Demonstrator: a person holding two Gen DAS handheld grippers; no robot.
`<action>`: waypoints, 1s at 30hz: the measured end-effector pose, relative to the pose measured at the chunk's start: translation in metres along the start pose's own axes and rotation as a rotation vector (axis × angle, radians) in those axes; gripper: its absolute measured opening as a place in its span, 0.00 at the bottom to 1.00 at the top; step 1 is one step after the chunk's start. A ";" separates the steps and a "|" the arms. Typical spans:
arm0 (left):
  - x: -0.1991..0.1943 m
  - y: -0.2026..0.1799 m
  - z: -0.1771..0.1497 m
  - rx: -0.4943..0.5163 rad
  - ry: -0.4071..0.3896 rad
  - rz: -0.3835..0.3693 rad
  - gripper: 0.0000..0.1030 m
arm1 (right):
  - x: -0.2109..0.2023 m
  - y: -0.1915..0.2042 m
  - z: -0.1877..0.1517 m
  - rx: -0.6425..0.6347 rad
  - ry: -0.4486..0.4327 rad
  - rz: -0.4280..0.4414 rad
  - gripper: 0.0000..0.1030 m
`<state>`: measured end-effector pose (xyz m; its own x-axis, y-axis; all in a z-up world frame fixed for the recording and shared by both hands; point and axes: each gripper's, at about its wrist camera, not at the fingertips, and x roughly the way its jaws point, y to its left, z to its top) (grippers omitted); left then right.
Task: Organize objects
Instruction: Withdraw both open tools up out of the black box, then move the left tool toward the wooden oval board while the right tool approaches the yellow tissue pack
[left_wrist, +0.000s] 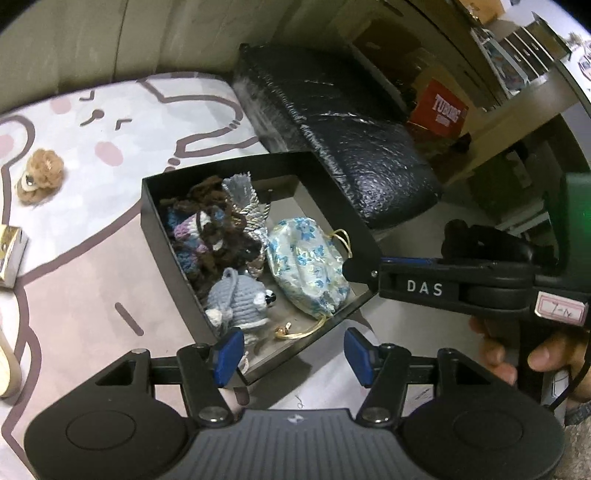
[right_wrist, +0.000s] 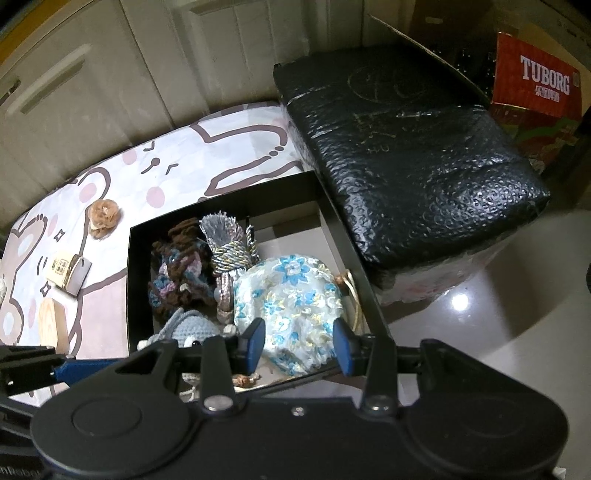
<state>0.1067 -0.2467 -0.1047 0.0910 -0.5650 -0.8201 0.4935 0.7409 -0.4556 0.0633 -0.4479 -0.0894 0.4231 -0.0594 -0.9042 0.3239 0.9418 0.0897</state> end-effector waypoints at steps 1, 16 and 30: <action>-0.001 -0.001 0.000 0.008 -0.003 0.011 0.58 | -0.001 0.000 0.000 -0.001 -0.002 -0.002 0.40; -0.025 -0.005 0.001 0.045 -0.100 0.150 0.60 | -0.029 0.001 -0.008 -0.030 -0.061 -0.022 0.50; -0.046 0.003 -0.006 0.022 -0.181 0.269 0.97 | -0.056 0.005 -0.021 -0.064 -0.145 -0.052 0.81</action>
<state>0.0986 -0.2161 -0.0706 0.3720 -0.4063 -0.8346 0.4488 0.8658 -0.2215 0.0237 -0.4329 -0.0468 0.5264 -0.1512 -0.8367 0.2956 0.9552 0.0133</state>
